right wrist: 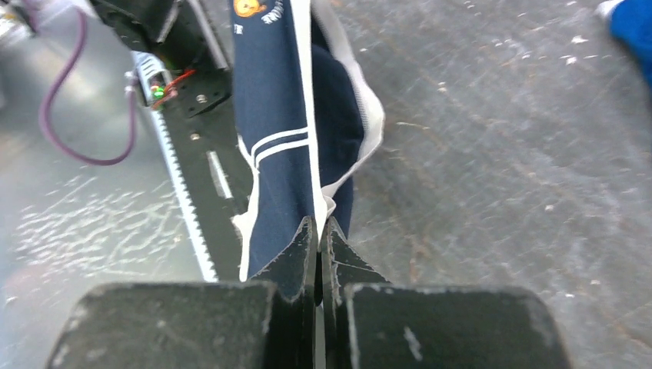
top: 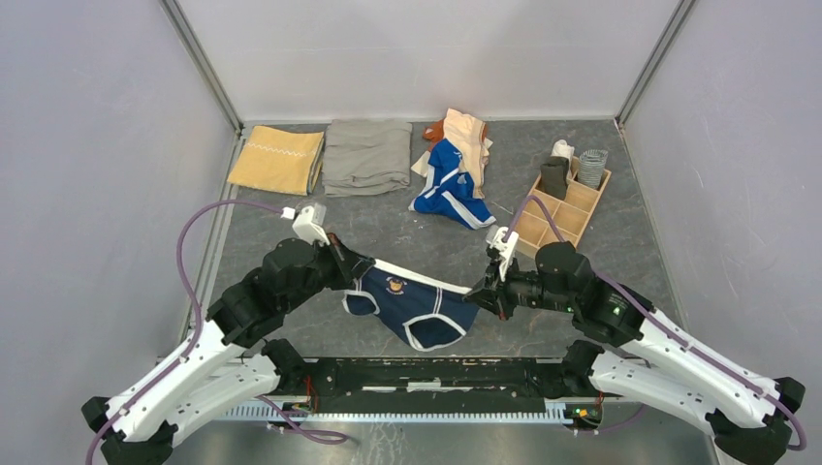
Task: Roll the underwear
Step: Flatten out the underwear at the center of the board.
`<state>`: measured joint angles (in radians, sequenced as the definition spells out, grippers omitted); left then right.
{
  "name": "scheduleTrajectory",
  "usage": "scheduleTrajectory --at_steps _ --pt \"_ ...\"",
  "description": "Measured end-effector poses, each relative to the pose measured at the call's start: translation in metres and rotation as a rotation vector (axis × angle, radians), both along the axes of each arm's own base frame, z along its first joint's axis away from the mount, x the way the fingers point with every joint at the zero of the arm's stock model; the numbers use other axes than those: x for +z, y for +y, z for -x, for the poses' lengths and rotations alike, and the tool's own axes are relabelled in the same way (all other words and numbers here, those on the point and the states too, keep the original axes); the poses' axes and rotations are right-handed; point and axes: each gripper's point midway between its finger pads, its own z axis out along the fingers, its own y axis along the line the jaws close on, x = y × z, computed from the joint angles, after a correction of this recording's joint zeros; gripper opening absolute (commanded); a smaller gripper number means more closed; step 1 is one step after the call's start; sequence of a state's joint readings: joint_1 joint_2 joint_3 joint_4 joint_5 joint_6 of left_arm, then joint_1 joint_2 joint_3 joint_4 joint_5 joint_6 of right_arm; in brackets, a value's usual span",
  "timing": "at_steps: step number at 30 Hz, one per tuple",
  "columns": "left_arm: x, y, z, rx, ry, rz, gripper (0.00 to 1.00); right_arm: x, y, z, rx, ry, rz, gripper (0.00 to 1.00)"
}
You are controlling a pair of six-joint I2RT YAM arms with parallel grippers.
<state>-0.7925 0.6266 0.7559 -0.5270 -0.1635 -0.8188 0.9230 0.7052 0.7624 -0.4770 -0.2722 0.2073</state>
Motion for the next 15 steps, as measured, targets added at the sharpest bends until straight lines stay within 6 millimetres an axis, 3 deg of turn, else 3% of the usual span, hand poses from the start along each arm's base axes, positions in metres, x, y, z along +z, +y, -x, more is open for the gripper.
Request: scheduleTrajectory --at_steps 3,6,11,15 --pt "-0.012 -0.003 0.005 -0.013 0.064 -0.022 0.02 -0.007 0.000 0.010 0.017 0.051 -0.024 0.00" --pt "-0.045 -0.004 0.007 -0.011 0.139 -0.060 0.03 -0.047 -0.006 0.011 -0.029 0.132 0.039 0.00" --pt "-0.120 -0.007 0.004 -0.003 0.259 -0.174 0.03 -0.121 -0.024 -0.006 -0.175 0.201 0.236 0.00" --pt "-0.148 -0.018 -0.010 0.011 0.283 -0.214 0.06 -0.136 -0.032 -0.029 -0.268 0.131 0.302 0.00"
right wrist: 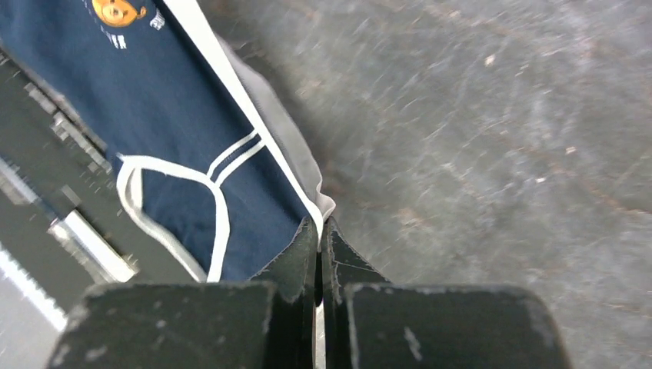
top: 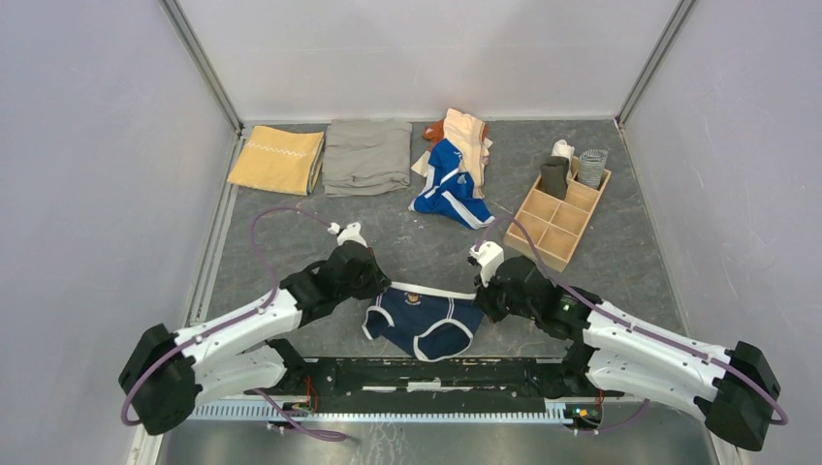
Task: Roll the underwear
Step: Flatten out the underwear at the center of the board.
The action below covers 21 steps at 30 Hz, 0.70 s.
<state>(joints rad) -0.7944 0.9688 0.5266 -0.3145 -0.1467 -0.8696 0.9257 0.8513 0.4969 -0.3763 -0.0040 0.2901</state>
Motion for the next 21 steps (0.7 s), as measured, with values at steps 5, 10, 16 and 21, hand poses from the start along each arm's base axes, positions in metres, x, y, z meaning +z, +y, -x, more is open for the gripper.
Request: scheduleTrajectory --at_steps 5,10,16,21 --pt "0.000 -0.012 -0.031 0.045 -0.066 -0.021 0.29 -0.004 -0.009 -0.026 -0.075 -0.098 0.080 0.16" --pt "0.010 -0.012 -0.060 0.111 -0.152 -0.060 0.56 -0.023 -0.025 -0.038 -0.127 -0.112 0.205 0.50" --pt "0.017 -0.007 -0.079 0.176 -0.192 -0.124 0.67 -0.023 -0.044 -0.053 -0.237 -0.137 0.245 0.71" --pt "0.019 -0.004 -0.078 0.173 -0.200 -0.140 0.70 -0.007 -0.048 -0.057 -0.300 -0.150 0.173 0.76"
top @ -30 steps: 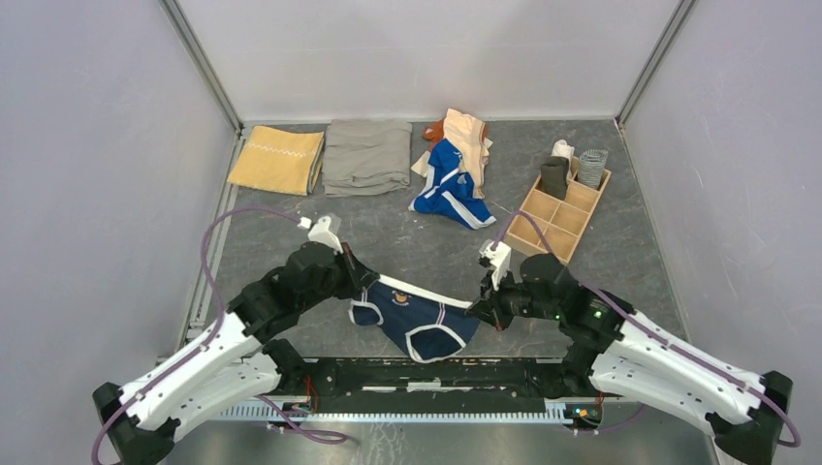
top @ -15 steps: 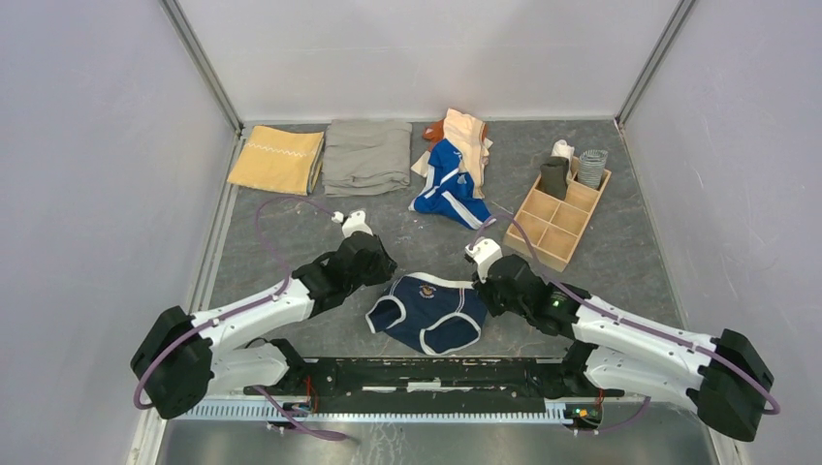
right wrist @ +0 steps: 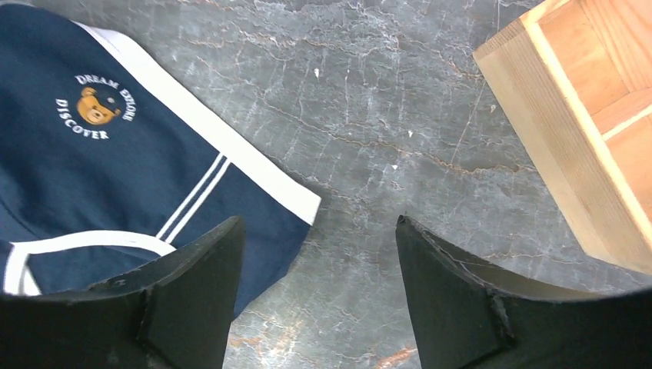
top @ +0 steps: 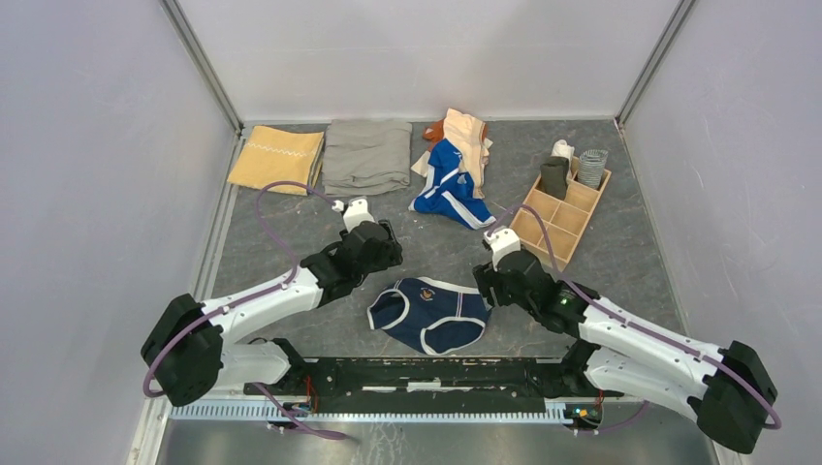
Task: Roll the underwear
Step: Flatten out the underwear at the center of the board.
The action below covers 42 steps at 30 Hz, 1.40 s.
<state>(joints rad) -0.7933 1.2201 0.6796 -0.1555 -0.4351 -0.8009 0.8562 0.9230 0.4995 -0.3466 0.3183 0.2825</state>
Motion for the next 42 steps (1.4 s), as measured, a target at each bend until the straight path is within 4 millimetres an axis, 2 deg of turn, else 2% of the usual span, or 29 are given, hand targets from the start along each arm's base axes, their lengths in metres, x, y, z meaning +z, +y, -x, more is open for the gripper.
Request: scheduleTrajectory --at_steps 2,4,9,11,19,26,30,37,42 --pt "-0.002 0.000 0.001 -0.005 0.006 -0.005 0.70 0.003 0.001 0.000 -0.017 -0.001 -0.042 0.71" --pt "-0.005 -0.001 0.003 -0.016 0.019 -0.004 0.69 -0.002 0.005 0.002 -0.036 0.020 -0.119 0.67" --pt "-0.024 -0.004 0.010 -0.044 0.075 -0.024 0.69 -0.037 -0.004 0.016 -0.133 0.133 -0.227 0.65" --pt "-0.028 -0.005 0.012 -0.055 0.091 -0.027 0.69 -0.044 -0.006 0.021 -0.166 0.161 -0.263 0.65" --pt "-0.028 -0.009 0.014 -0.072 0.099 -0.012 0.69 -0.035 0.006 0.013 -0.201 0.165 -0.368 0.56" --pt "-0.035 -0.008 0.018 -0.079 0.114 -0.017 0.68 -0.040 0.006 0.006 -0.224 0.171 -0.379 0.46" --pt "-0.037 -0.008 0.018 -0.080 0.116 -0.018 0.68 -0.044 0.006 0.003 -0.234 0.179 -0.376 0.45" --pt "-0.052 -0.005 0.027 -0.096 0.155 -0.031 0.65 -0.051 0.008 0.001 -0.225 0.188 -0.374 0.16" --pt "-0.064 -0.004 0.033 -0.107 0.189 -0.045 0.56 -0.052 0.007 -0.001 -0.218 0.179 -0.371 0.09"
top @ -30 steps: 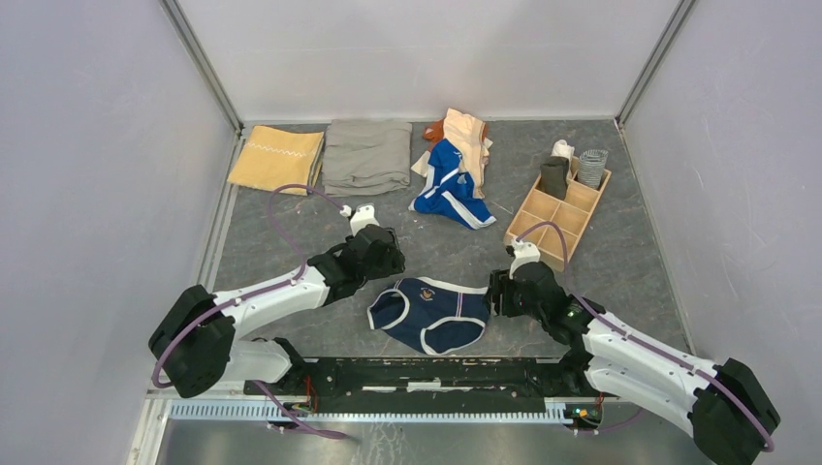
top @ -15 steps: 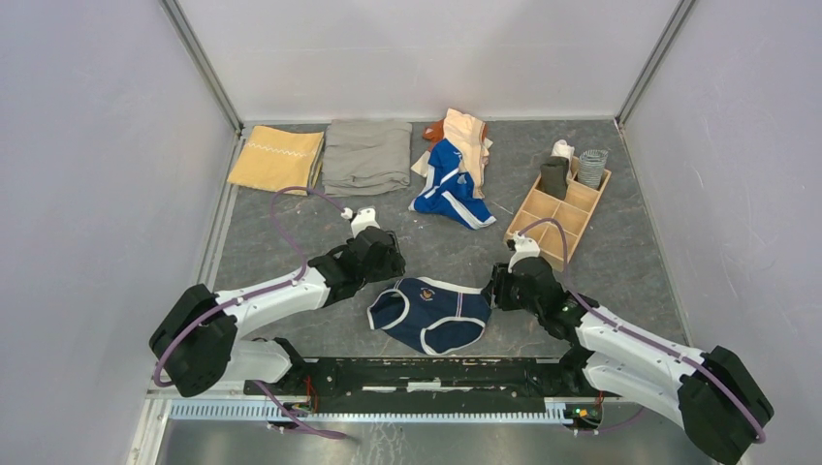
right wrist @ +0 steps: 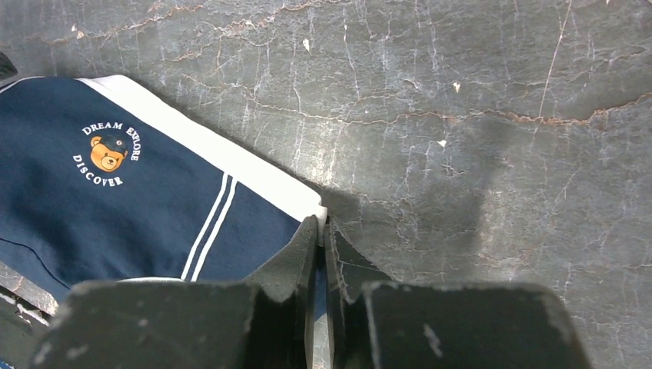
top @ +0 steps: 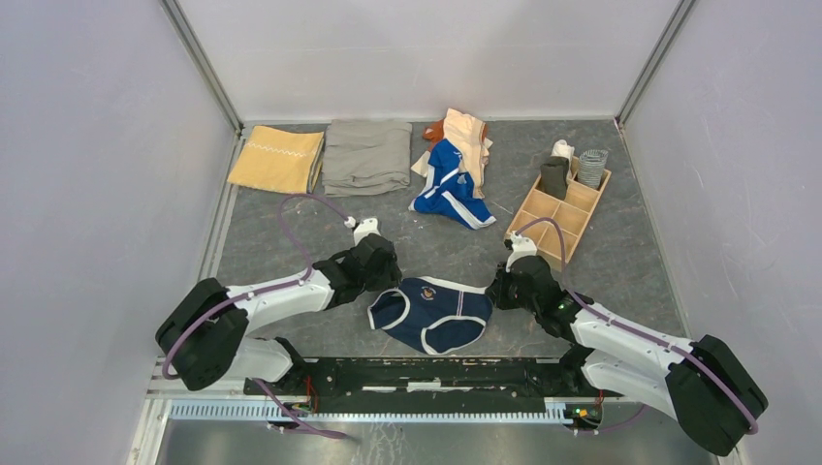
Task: Roll the underwear
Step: Flatten out the underwear at the center of the board.
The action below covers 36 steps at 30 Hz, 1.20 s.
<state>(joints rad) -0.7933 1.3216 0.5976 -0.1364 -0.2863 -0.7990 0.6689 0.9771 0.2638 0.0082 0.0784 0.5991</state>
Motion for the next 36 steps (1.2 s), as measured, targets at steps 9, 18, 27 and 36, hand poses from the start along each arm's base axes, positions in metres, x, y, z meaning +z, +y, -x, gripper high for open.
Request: scheduleTrajectory --at_steps 9,18,27,36 --pt "-0.013 -0.009 0.005 -0.036 0.037 0.023 0.26 0.003 0.003 -0.001 0.034 -0.019 -0.002 0.00" --pt "0.000 -0.019 -0.005 -0.041 -0.003 0.074 0.02 0.019 0.007 -0.002 0.120 -0.096 0.015 0.00" --pt "0.105 -0.016 -0.022 0.001 -0.257 0.237 0.04 0.087 0.010 -0.017 0.165 -0.293 0.001 0.00" --pt "0.116 0.002 -0.012 0.029 -0.278 0.233 0.22 0.137 0.024 -0.020 0.306 -0.360 0.039 0.00"
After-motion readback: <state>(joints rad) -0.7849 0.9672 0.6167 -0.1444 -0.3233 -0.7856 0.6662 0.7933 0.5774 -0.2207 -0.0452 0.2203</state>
